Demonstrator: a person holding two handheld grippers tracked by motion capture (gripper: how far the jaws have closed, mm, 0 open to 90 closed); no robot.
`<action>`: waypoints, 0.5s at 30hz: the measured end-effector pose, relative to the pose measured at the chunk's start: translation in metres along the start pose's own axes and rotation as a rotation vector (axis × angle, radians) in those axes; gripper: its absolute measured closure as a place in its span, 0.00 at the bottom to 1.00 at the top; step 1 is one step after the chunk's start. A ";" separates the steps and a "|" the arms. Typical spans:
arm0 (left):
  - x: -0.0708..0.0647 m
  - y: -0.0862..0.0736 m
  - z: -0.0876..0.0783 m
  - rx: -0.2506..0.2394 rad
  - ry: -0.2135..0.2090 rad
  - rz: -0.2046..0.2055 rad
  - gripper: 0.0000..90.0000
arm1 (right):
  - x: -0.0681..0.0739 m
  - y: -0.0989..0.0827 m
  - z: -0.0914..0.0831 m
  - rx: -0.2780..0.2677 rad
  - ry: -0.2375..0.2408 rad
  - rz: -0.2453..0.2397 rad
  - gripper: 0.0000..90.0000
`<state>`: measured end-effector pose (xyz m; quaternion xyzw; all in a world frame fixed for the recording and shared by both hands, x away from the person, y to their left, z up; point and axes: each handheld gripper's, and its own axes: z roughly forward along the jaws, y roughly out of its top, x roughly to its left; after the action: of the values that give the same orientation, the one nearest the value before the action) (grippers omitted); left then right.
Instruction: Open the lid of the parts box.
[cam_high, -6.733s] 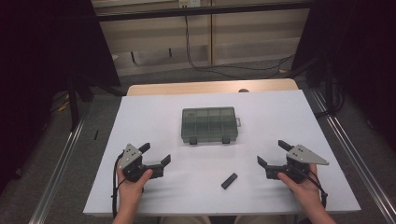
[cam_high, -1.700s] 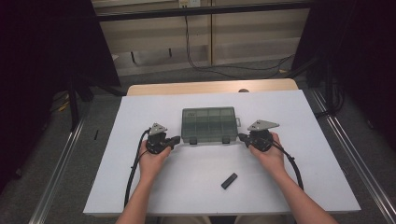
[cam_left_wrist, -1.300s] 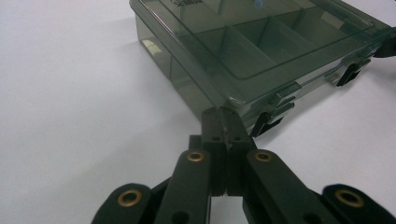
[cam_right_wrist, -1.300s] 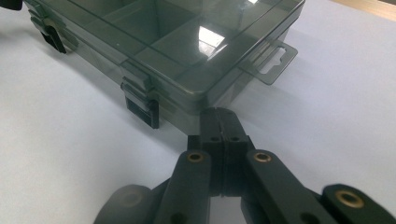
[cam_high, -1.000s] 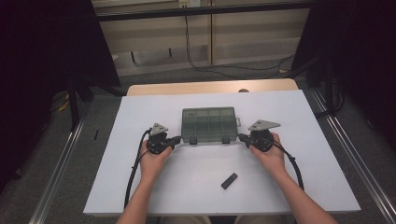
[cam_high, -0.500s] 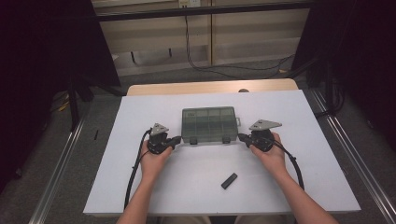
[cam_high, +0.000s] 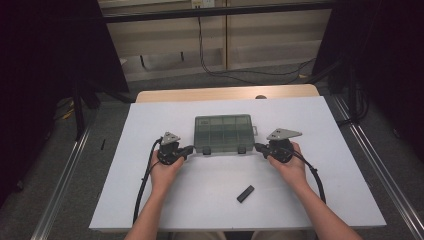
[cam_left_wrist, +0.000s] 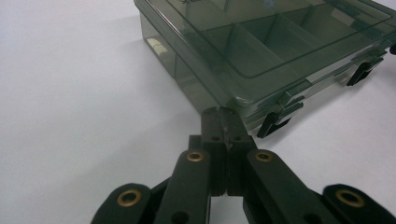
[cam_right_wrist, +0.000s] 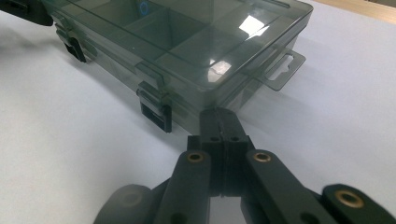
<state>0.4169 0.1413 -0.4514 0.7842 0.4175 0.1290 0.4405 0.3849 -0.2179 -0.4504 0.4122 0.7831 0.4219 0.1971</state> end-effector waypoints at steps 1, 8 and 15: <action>0.000 0.000 0.000 -0.003 0.000 0.000 1.00 | 0.000 0.000 0.000 -0.002 -0.002 -0.003 1.00; 0.000 0.000 0.000 -0.001 0.001 -0.003 1.00 | 0.000 0.001 -0.001 -0.013 0.004 -0.002 1.00; 0.000 0.000 0.000 -0.009 0.003 -0.005 1.00 | 0.002 0.003 -0.005 -0.055 0.011 0.012 1.00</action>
<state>0.4172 0.1416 -0.4517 0.7810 0.4197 0.1309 0.4436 0.3822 -0.2173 -0.4449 0.4090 0.7698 0.4467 0.2015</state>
